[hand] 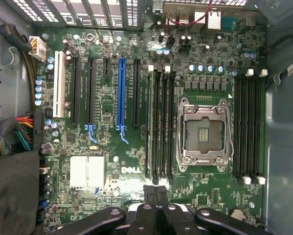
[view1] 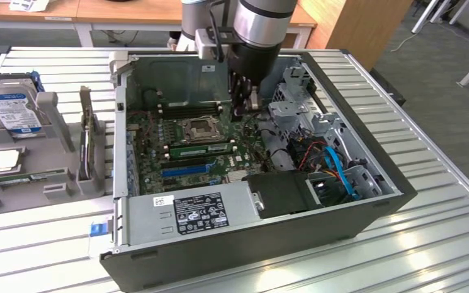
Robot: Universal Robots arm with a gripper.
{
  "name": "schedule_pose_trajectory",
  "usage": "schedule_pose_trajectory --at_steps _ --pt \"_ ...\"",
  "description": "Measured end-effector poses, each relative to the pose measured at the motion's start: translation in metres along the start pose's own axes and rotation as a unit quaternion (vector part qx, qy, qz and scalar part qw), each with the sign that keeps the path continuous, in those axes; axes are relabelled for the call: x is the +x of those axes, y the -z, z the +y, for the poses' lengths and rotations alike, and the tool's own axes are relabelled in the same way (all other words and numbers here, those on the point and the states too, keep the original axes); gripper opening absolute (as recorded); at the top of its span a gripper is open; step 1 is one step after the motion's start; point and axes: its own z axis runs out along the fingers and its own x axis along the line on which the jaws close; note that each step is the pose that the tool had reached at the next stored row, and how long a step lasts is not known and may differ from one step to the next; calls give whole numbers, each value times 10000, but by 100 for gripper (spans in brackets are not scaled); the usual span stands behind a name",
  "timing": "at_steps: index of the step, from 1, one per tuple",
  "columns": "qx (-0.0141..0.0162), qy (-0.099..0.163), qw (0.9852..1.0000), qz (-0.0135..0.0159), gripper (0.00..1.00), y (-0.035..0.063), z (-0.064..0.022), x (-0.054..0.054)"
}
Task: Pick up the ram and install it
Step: 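Press down the ram until it locks into place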
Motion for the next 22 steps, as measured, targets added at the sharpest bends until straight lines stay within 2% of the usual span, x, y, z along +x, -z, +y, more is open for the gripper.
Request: schedule_pose_trajectory --at_steps 22 --pt "1 -1 10000 13 10 -131 -3 7"
